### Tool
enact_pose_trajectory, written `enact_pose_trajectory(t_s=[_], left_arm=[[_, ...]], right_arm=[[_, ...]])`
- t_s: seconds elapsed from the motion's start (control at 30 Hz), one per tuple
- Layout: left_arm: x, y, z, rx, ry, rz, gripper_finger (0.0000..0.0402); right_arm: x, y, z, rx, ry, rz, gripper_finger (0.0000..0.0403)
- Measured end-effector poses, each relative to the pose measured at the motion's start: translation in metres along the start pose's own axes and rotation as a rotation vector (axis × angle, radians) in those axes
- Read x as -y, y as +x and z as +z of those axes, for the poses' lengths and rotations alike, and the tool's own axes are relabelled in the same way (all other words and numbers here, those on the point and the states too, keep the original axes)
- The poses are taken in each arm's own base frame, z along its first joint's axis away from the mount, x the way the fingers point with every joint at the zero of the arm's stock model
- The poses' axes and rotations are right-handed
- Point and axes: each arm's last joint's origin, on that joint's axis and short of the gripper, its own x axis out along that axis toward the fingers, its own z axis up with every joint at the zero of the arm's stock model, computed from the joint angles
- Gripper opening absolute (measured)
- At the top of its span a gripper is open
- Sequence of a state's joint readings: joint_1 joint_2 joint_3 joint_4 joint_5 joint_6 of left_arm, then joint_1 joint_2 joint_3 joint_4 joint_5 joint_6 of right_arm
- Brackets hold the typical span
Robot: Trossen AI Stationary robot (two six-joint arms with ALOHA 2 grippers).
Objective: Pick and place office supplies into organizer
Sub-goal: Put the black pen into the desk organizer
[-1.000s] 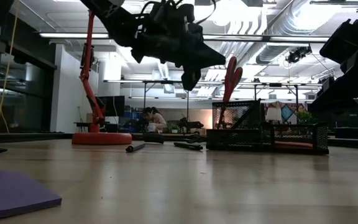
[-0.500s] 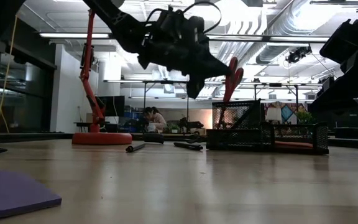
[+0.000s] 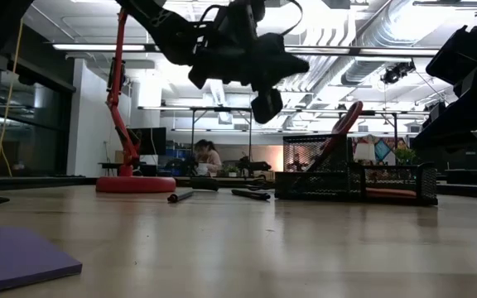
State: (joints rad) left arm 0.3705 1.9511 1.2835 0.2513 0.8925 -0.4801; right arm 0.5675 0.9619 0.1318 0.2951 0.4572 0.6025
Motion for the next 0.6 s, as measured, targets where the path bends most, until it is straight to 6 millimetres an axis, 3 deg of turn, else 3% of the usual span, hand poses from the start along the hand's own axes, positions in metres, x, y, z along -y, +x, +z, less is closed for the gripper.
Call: enact_pose_trajectory(t_s=[0.17,0.33,0.6], left_arm=[[-0.001,-0.001,-0.005,-0.042,-0.023,0.013,0.0000],[0.011,-0.002,-0.017,-0.118,0.048,0.208,0.0000],[0.056,0.020,-0.047,-0.314,0.206,0.402,0.0000]], right_arm=[[0.000,0.000,0.000,0.001,0.000,-0.002,0.0157],[0.000,0.000,0.000,0.001,0.000,-0.002,0.0157],[0.000,0.000,0.000,-0.001,-0.001,-0.003,0.0163]])
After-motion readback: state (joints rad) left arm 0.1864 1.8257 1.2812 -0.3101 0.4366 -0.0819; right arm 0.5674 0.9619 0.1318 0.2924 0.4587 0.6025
